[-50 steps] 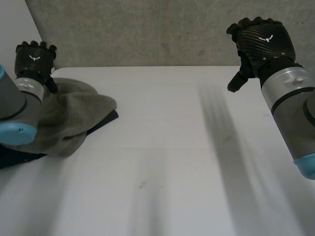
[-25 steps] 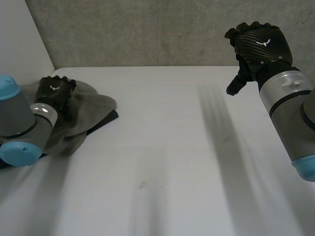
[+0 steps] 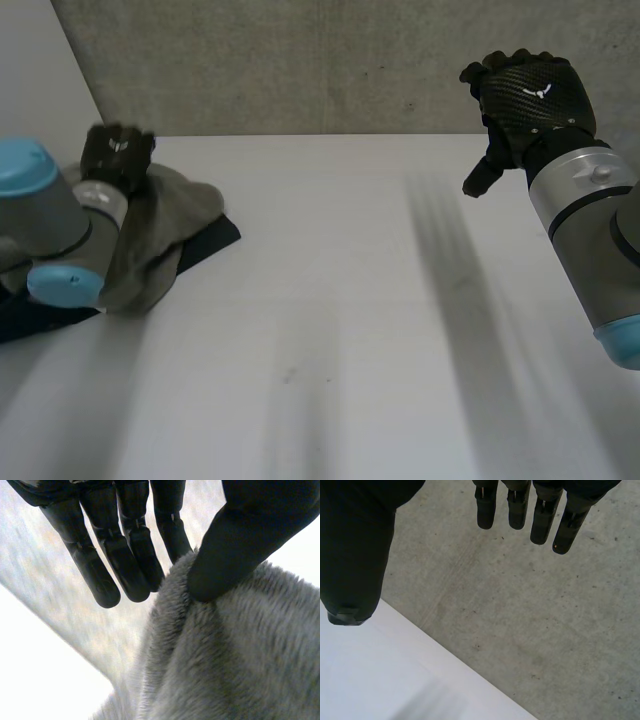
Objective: Fold the laundry.
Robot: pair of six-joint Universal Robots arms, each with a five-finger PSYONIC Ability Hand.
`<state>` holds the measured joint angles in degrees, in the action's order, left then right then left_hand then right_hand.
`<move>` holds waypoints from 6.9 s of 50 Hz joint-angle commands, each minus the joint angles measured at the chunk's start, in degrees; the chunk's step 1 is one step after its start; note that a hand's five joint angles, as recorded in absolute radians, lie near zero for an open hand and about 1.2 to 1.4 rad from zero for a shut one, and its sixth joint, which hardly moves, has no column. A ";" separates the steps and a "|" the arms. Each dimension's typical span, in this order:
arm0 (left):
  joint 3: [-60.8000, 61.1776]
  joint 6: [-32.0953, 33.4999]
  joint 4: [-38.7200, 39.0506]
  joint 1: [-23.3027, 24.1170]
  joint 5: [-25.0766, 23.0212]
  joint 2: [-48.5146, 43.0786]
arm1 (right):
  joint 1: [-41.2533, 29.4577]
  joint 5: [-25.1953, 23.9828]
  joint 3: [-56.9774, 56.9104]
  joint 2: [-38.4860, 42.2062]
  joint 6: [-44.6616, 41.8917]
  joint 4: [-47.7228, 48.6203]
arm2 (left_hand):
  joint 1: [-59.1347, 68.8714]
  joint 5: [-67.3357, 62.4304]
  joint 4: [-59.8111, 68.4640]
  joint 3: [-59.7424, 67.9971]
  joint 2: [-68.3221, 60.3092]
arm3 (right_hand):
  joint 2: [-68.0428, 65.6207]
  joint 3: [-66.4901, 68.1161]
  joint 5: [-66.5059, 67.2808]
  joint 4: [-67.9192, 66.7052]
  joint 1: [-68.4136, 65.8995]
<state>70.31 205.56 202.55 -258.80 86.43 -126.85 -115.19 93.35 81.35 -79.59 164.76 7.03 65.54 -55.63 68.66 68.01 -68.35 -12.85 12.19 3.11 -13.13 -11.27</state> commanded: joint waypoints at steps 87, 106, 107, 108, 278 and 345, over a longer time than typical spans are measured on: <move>14.77 -3.85 -8.22 12.61 -1.35 4.64 | -1.18 -5.45 -3.04 20.01 -6.91 -6.59 | 14.46 -14.37 11.34 11.99 -11.65 | -67.15 67.81 66.89 -66.87 -68.73; 19.43 -13.52 -8.14 14.47 -1.70 34.65 | 6.03 -9.85 -18.76 4.08 -13.50 -20.65 | 14.46 -14.37 11.34 11.99 -11.65 | -67.15 67.81 66.89 -66.87 -68.73; 19.43 -13.52 -8.05 14.55 -1.70 34.04 | 6.03 -10.02 -19.55 4.96 -13.58 -21.00 | 14.46 -14.37 11.34 11.99 -11.65 | -67.15 67.81 66.89 -66.87 -68.73; 19.34 -13.52 -8.05 14.73 -1.79 33.16 | 6.03 -10.11 -21.39 7.32 -13.85 -21.44 | 14.46 -14.37 11.34 11.99 -11.65 | -67.15 67.81 66.89 -66.87 -68.73; 14.75 -5.87 7.87 14.11 2.17 14.43 | 15.08 -20.13 -42.95 30.20 -11.64 -22.93 | 14.46 -14.37 11.34 11.99 -11.65 | -67.15 67.81 66.89 -66.87 -68.73; 24.44 -6.40 2.50 14.12 1.90 14.70 | 12.27 -7.74 8.05 23.59 3.91 5.19 | 14.46 -14.37 11.34 11.99 -11.65 | -16.07 16.74 15.81 -15.79 -17.65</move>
<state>94.56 199.16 205.06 -244.27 88.33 -112.25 -102.49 85.42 93.14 -60.48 168.79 12.46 63.98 -56.70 68.90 68.43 -68.72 -25.55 25.19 14.54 -24.73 -22.50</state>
